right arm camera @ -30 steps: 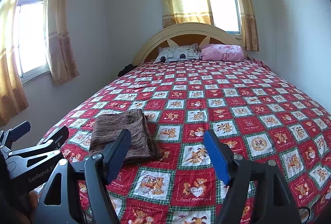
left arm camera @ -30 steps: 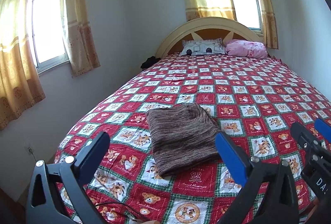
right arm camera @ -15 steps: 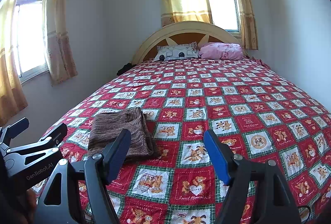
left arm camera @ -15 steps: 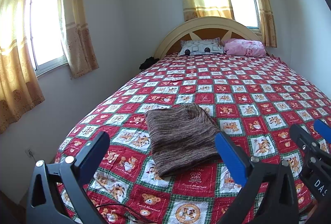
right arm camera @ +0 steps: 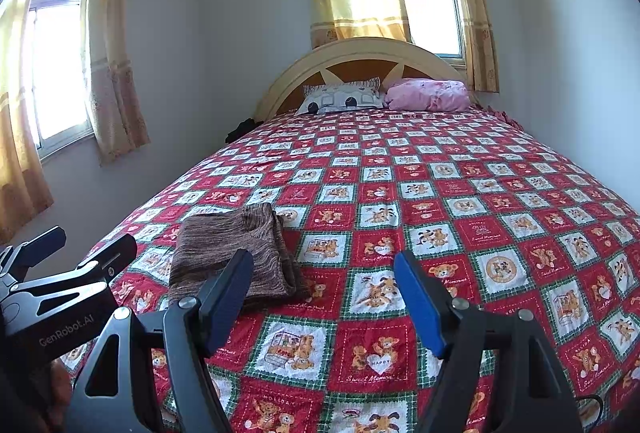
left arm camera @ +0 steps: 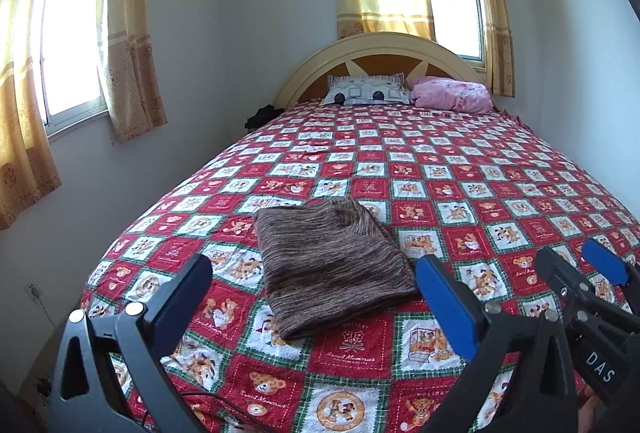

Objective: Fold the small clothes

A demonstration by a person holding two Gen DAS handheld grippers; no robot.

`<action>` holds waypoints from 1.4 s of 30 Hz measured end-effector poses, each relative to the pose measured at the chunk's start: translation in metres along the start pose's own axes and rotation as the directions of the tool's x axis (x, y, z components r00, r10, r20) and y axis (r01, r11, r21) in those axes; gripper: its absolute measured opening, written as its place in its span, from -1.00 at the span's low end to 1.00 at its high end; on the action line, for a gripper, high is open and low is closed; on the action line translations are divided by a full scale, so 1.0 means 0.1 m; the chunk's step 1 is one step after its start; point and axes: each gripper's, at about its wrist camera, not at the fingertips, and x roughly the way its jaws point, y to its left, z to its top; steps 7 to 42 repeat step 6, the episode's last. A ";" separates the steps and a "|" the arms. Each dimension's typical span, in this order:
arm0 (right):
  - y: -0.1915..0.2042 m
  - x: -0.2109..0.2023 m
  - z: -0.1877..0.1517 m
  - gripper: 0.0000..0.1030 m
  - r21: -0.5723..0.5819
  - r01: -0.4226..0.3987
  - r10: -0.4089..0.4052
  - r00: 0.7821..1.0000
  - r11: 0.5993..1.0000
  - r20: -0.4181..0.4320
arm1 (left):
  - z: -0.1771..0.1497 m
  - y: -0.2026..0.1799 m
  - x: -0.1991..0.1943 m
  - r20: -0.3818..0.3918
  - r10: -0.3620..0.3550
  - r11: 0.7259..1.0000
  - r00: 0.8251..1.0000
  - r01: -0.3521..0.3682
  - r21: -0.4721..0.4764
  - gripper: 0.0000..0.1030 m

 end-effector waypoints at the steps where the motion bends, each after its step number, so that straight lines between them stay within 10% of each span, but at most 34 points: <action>1: 0.00 0.01 0.00 0.43 0.001 0.000 0.000 1.000 1.000 -0.002 | 0.00 0.00 0.01 -0.002 0.002 1.000 1.000 -0.002 -0.001 1.00; 42: -0.01 0.02 -0.01 0.43 0.006 0.002 -0.002 1.000 1.000 -0.006 | 0.00 -0.01 0.01 0.003 0.026 1.000 1.000 -0.026 0.008 1.00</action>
